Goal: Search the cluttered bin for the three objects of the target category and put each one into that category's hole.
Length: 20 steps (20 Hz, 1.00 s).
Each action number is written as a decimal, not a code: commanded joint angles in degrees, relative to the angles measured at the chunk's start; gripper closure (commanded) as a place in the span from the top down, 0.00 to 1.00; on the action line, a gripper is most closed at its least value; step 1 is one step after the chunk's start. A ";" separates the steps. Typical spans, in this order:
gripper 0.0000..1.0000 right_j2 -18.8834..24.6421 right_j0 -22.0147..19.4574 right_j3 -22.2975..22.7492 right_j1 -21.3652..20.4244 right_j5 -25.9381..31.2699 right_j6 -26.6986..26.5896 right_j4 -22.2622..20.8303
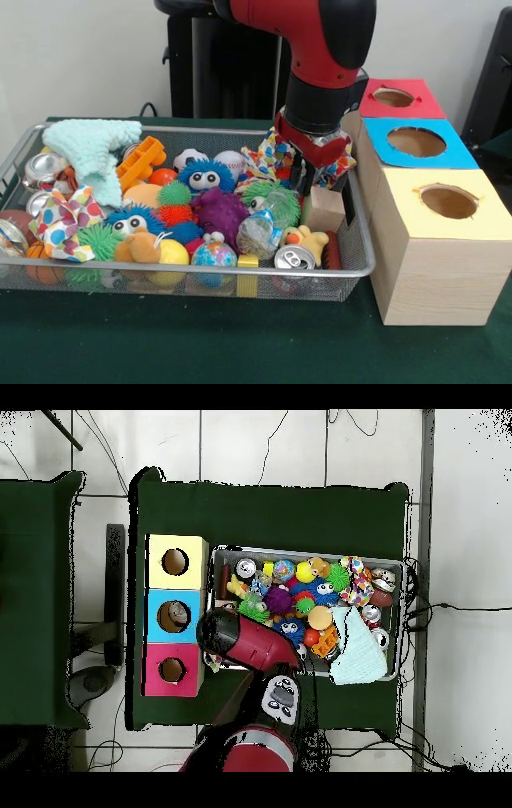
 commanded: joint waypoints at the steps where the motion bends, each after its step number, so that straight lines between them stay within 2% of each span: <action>1: 0.00 -0.85 8.22 -0.47 5.51 -4.03 6.22 -4.96; 2: 0.00 -3.48 11.16 -0.21 6.39 -10.67 8.42 -4.69; 3: 0.00 -2.95 10.69 -0.02 6.44 -11.26 8.01 -4.71; 20: 0.00 -3.48 10.20 1.04 5.65 -11.02 5.63 -4.63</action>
